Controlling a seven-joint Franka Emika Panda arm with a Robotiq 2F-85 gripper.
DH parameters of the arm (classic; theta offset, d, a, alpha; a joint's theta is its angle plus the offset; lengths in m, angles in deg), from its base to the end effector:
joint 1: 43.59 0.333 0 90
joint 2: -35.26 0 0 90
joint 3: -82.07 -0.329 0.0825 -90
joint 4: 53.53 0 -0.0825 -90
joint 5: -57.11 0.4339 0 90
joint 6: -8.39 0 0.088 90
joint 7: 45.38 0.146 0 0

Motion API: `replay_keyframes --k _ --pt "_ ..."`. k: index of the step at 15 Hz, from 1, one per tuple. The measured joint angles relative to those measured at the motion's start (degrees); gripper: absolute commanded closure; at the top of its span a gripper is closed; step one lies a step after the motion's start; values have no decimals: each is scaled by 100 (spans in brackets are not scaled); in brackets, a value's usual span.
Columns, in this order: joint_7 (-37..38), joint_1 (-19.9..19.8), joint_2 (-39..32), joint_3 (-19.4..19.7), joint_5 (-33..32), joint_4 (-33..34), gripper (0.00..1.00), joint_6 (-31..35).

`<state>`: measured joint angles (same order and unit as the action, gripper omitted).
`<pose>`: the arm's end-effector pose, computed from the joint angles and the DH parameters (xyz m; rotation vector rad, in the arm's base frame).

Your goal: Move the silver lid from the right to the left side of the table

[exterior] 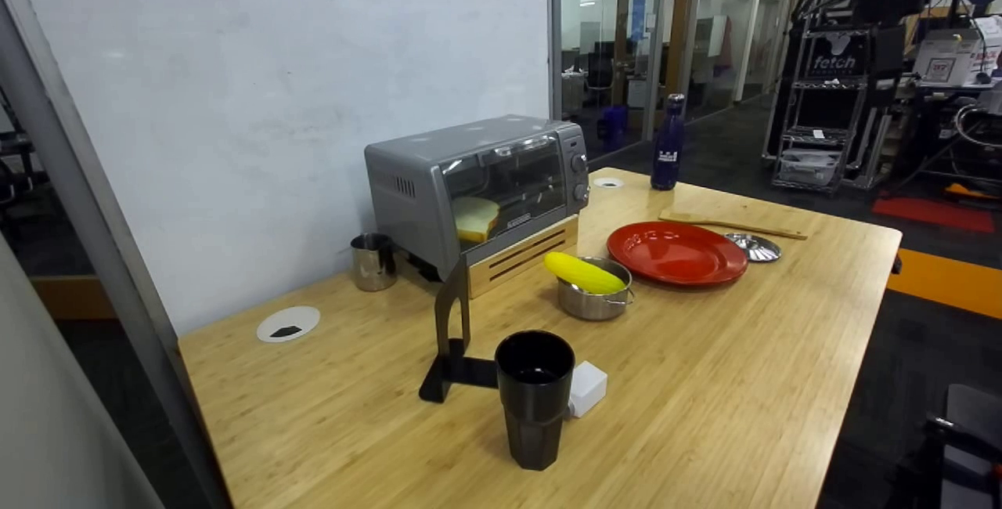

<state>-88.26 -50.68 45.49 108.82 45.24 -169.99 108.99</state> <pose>0.4293 -0.3281 0.4654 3.0878 0.3393 -0.2566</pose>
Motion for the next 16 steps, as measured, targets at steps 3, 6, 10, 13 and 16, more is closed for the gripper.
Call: replay_keyframes --k 3,6,10,13,16 --pt "-173 -115 -621 -18 12 493 0 -8" --pt "-178 -118 -737 -26 12 610 0 -21" --pt "-160 -163 -740 -63 12 632 0 -27" --pt "-132 -323 -886 -212 188 556 0 283" --pt "-80 -466 -1334 -303 424 462 0 886"
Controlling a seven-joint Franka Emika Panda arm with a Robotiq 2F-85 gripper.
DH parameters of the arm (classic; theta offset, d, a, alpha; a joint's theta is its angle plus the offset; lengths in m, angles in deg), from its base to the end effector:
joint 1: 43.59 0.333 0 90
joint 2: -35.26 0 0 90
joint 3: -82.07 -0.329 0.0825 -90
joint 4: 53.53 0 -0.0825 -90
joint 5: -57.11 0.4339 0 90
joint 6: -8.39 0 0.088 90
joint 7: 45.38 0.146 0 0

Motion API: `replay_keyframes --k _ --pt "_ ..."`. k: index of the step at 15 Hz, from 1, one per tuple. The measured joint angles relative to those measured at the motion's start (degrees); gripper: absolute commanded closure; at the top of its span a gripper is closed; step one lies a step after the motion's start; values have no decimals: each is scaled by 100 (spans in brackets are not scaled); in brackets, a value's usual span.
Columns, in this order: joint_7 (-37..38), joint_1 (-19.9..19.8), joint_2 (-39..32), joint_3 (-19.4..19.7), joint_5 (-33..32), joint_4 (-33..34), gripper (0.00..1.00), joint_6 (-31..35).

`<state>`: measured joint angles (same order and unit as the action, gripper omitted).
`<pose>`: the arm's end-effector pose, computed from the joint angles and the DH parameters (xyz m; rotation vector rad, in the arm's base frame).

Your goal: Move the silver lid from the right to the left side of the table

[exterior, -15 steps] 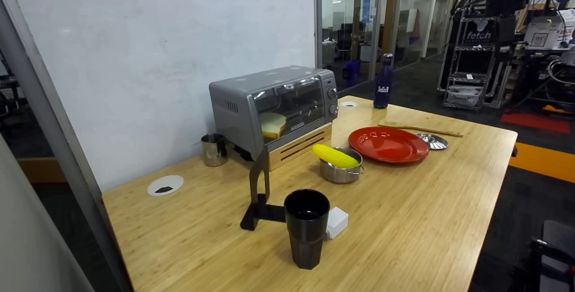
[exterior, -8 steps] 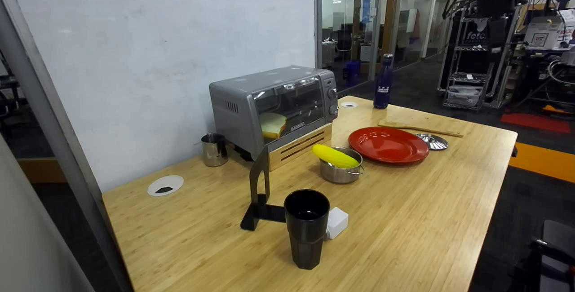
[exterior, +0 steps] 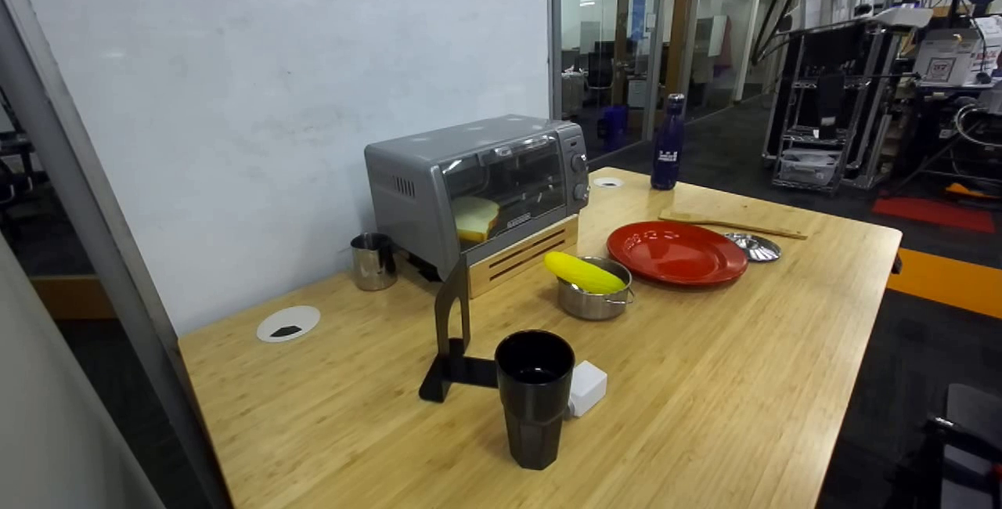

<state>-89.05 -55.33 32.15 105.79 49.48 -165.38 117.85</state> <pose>0.4831 -0.3596 0.3989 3.0635 0.2966 -0.2519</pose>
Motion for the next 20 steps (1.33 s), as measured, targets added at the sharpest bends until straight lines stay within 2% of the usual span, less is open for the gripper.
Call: replay_keyframes --k 4,8,12,20 --pt "226 -231 -730 -203 272 -62 0 1012" --pt "524 -434 -1305 -453 431 -74 0 1651" --pt "744 -562 -1648 -608 408 -109 0 1987" --pt "785 -599 -1758 -632 340 -130 0 2053"
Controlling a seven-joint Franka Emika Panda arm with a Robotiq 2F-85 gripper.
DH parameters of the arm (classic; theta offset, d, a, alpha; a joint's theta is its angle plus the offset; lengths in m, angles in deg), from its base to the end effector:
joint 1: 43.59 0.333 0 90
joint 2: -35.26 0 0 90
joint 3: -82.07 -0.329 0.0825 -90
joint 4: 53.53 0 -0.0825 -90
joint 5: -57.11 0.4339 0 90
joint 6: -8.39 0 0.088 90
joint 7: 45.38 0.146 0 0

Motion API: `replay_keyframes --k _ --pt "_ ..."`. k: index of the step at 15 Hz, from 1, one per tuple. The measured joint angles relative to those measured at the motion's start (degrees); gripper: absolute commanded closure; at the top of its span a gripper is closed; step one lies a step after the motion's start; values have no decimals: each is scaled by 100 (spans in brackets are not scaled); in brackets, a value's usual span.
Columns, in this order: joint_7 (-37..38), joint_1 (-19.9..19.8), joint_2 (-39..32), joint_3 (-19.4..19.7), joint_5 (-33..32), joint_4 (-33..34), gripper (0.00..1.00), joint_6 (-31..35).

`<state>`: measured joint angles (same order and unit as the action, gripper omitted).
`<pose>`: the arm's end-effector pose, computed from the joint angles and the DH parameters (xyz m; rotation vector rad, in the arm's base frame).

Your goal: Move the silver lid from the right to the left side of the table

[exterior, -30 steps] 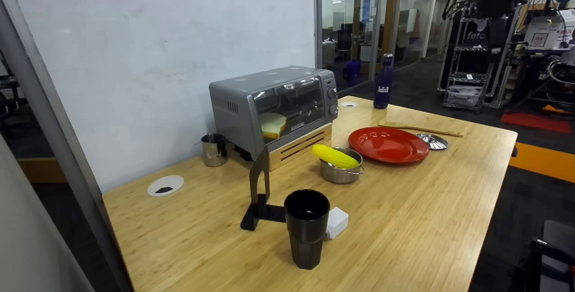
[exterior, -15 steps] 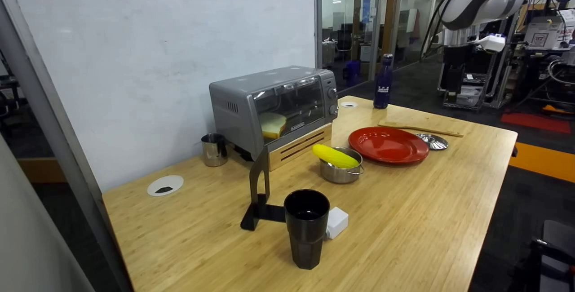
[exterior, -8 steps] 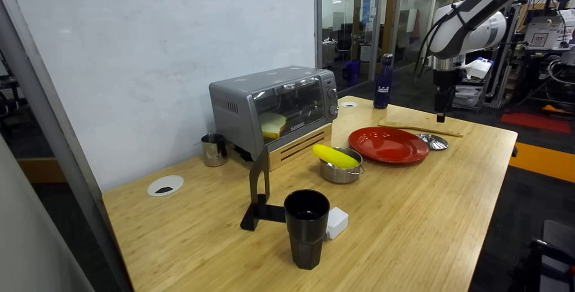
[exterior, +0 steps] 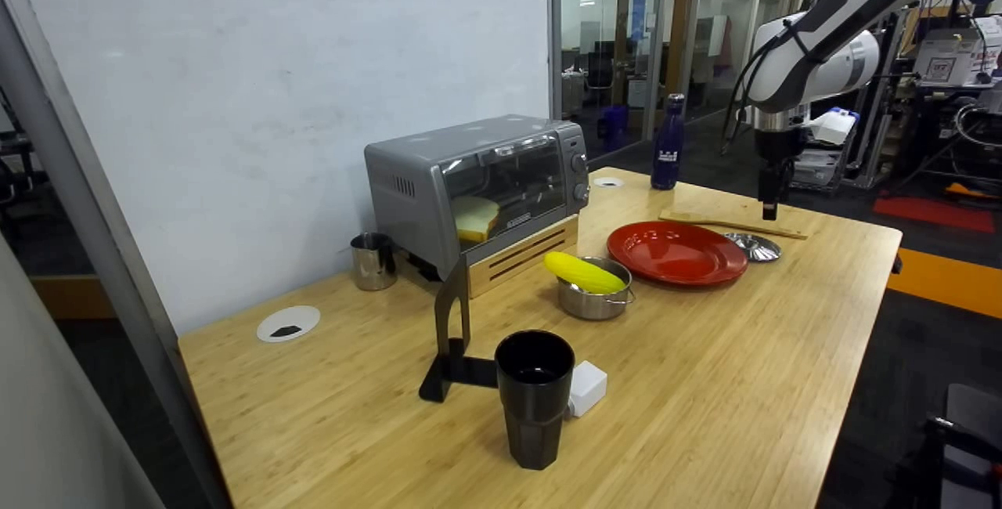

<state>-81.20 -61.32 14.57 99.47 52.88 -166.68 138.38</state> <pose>0.5244 -0.3728 0.2299 3.0315 0.1165 -0.2083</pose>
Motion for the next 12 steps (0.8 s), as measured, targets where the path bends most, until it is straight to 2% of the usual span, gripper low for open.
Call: replay_keyframes --k 5,12 --pt "-9 -54 -59 -86 -118 1 0 114" --pt "-181 -267 -382 -318 -202 2 0 783"
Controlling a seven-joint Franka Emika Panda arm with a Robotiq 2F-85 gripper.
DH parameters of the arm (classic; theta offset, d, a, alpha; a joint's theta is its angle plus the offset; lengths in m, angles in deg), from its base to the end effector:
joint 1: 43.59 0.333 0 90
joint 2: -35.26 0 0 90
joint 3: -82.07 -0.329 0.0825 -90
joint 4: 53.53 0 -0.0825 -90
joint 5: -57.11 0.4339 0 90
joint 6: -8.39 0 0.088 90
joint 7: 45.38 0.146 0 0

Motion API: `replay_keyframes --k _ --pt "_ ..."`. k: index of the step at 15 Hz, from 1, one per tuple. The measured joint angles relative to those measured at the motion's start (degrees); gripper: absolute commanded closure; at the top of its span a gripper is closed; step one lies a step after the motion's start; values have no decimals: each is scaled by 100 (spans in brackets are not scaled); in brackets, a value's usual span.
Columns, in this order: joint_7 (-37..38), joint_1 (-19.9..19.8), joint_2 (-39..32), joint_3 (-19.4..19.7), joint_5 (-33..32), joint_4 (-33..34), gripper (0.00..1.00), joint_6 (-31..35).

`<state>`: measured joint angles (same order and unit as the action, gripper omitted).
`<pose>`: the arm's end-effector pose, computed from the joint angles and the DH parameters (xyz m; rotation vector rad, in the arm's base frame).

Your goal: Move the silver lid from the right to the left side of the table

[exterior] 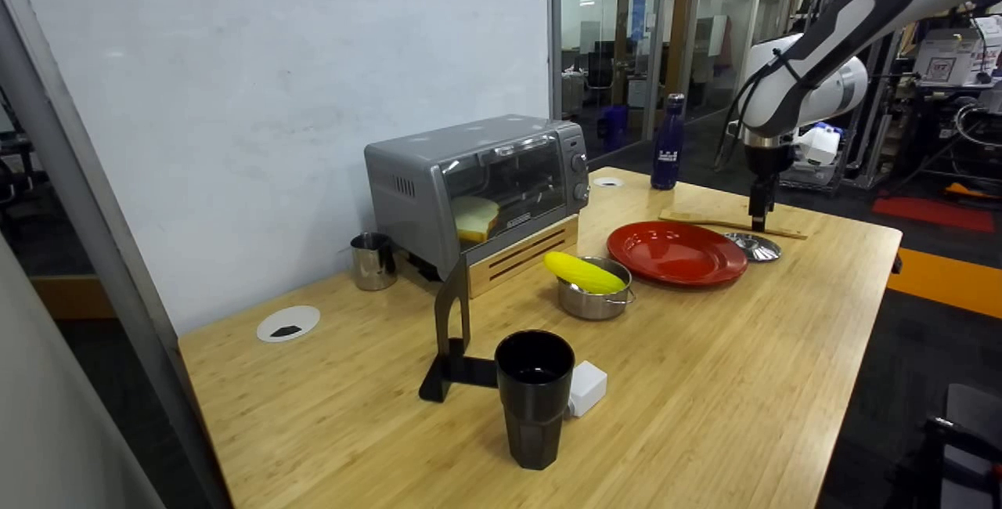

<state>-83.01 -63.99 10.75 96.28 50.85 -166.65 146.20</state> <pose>0.5374 -0.3751 0.1962 2.9800 0.2323 -0.1401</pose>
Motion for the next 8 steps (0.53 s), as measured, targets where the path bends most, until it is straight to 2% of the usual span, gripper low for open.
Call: replay_keyframes --k 8 --pt "-722 -354 -151 -407 335 16 0 177"
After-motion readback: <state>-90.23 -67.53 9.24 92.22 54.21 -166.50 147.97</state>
